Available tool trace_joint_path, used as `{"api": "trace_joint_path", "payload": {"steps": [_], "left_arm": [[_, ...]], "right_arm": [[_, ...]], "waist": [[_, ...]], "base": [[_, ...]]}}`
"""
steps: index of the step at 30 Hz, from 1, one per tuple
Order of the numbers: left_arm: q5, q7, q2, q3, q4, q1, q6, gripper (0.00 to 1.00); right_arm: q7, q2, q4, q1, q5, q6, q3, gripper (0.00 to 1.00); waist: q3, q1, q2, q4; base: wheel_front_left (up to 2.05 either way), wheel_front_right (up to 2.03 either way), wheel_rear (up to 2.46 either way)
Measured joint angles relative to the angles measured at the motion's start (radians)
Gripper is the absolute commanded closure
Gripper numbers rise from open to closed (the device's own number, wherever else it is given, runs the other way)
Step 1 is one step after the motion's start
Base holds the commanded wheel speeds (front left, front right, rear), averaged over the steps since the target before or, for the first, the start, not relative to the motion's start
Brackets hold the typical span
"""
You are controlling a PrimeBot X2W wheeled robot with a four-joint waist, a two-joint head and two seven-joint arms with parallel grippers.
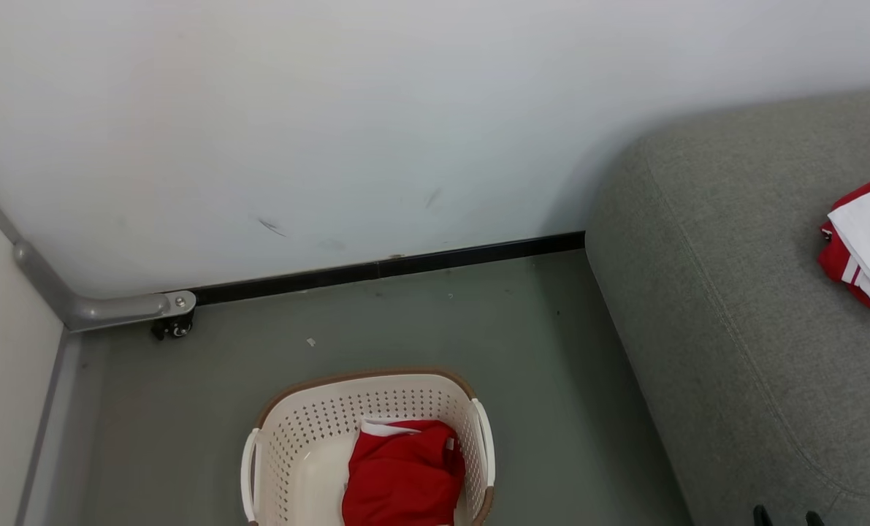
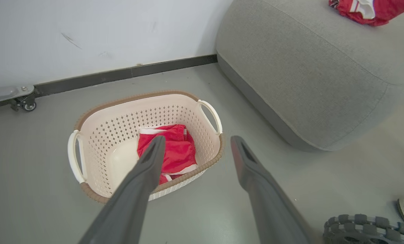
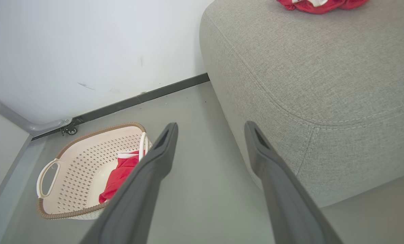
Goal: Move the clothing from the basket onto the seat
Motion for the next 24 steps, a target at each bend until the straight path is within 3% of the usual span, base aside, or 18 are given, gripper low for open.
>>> {"api": "trace_joint_path", "payload": {"steps": [24], "left_arm": [[0.051, 0.019, 0.044, -0.029, 0.164, -0.333, -0.001, 0.00]], "right_arm": [[0.000, 0.001, -0.174, -0.044, 0.053, 0.000, 0.114, 0.00]], "waist": [[0.225, 0.0000, 0.0000, -0.104]], "base": [[0.00, 0.00, 0.00]]}}
